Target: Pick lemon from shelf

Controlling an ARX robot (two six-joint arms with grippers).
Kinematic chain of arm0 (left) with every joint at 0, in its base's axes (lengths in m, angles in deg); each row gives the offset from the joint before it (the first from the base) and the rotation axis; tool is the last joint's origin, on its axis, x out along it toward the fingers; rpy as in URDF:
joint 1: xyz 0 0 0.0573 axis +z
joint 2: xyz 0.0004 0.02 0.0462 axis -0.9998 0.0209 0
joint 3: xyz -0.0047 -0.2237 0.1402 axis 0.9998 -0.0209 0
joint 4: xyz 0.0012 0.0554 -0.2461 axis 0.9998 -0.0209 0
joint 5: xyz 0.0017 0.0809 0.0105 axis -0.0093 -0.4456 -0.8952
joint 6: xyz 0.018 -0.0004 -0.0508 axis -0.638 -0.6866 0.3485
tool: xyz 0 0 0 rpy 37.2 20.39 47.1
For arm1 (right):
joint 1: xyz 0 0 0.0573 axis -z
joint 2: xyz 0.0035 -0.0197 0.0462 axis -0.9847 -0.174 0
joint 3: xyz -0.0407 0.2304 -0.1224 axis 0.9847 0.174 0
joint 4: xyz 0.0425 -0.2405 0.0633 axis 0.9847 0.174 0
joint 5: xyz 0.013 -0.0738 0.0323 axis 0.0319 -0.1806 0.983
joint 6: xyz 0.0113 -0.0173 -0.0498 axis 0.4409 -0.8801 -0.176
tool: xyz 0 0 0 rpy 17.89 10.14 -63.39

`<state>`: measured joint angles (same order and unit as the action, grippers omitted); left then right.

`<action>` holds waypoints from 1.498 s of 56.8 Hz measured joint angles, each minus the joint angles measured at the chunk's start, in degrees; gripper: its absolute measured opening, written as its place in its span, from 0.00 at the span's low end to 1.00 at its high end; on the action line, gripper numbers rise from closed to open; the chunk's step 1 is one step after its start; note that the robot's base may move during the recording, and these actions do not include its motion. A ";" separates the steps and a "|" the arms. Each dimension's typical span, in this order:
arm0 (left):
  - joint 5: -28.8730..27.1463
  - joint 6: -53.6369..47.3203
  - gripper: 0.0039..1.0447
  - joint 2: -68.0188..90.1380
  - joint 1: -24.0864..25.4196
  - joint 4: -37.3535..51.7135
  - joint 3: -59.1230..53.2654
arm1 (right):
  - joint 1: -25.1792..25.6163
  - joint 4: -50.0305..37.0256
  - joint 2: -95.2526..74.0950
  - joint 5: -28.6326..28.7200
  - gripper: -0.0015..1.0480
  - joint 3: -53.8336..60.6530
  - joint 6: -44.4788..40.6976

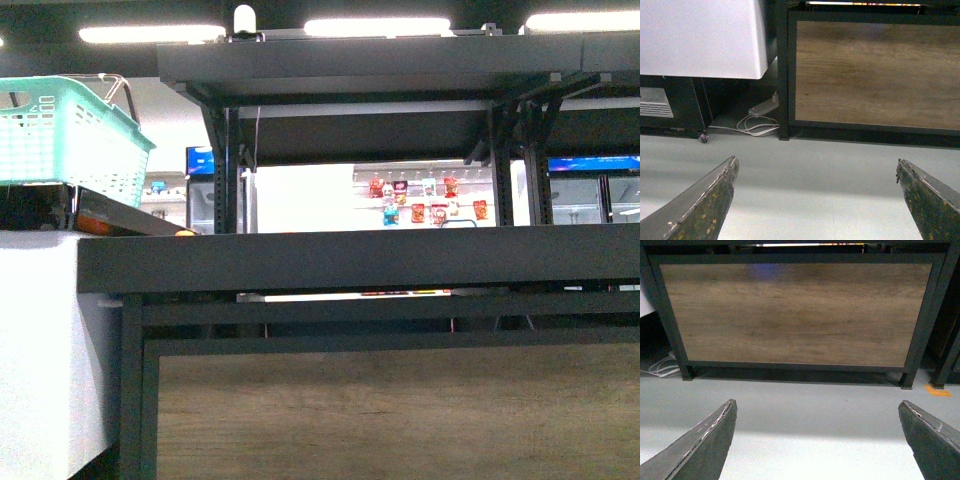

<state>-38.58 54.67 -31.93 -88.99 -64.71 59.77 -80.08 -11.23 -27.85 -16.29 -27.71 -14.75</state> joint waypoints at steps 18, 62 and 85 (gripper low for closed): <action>0.00 0.00 0.93 0.00 0.00 0.00 0.00 | 0.00 0.00 0.00 0.00 0.93 -0.02 0.00; 0.02 0.00 0.93 0.00 0.00 0.00 0.00 | 0.00 0.00 0.00 0.00 0.93 -0.02 0.00; -0.04 0.00 0.93 0.02 0.00 0.00 0.00 | 0.00 0.00 0.00 0.00 0.93 -0.02 0.00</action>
<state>-38.63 54.67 -31.91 -88.99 -64.71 59.77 -80.08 -11.23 -27.85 -16.29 -27.74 -14.75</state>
